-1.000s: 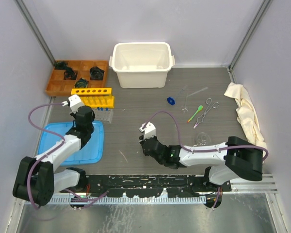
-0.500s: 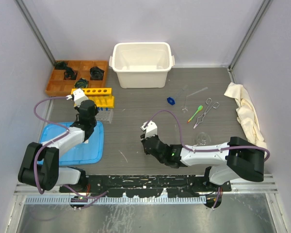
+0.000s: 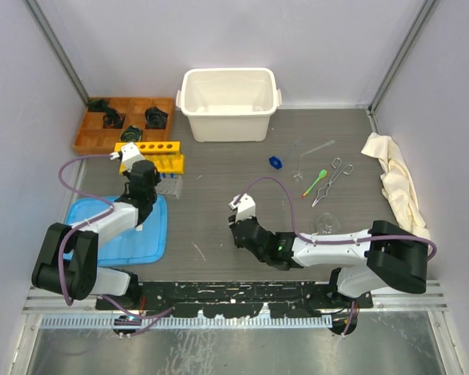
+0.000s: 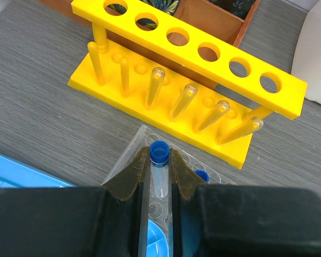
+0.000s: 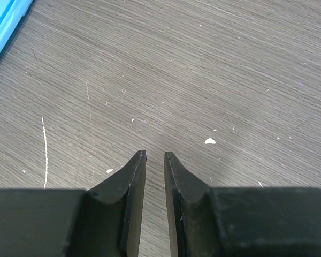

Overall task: Organize the chemistry lab equipment
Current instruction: Insert the test tube into the slot of the test tube rack.

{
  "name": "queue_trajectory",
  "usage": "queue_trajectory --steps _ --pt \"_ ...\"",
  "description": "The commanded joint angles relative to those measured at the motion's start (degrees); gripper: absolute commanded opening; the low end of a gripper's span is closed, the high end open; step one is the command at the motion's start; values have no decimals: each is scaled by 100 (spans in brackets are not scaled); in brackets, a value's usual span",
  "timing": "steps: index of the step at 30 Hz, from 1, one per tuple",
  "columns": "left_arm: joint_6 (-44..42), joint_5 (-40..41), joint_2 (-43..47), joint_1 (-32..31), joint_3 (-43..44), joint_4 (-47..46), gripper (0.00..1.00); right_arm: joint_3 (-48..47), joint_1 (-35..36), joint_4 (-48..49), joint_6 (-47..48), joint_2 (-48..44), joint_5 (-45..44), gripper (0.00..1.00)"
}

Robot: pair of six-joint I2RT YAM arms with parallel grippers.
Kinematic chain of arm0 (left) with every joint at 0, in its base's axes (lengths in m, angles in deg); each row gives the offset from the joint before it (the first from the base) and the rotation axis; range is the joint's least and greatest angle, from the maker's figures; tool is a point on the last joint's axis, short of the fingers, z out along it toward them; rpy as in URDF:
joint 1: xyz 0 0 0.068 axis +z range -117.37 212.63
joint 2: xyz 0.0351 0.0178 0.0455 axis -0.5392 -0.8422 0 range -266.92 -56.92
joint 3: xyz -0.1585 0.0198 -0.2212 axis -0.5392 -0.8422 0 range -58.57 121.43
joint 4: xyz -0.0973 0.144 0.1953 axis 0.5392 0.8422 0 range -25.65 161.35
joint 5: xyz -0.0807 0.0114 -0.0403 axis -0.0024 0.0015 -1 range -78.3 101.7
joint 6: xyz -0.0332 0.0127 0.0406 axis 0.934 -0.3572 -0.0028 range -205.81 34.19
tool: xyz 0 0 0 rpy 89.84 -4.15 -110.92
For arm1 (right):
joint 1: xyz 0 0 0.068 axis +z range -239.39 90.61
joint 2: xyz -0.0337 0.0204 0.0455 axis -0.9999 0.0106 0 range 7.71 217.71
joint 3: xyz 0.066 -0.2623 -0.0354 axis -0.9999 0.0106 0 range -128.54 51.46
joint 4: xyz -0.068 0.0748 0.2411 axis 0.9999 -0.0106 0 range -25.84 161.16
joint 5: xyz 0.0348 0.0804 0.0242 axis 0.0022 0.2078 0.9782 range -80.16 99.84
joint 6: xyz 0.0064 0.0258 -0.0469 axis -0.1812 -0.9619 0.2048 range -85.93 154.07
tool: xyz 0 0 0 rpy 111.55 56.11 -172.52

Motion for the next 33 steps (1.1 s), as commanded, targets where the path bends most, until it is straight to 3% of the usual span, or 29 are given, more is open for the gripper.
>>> queue_trajectory --steps 1,33 --pt "41 -6 -52 29 269 -342 0 30 -36 132 -18 -229 -191 27" --pt "-81 -381 -381 27 343 -208 2 95 -106 130 8 -329 -192 26"
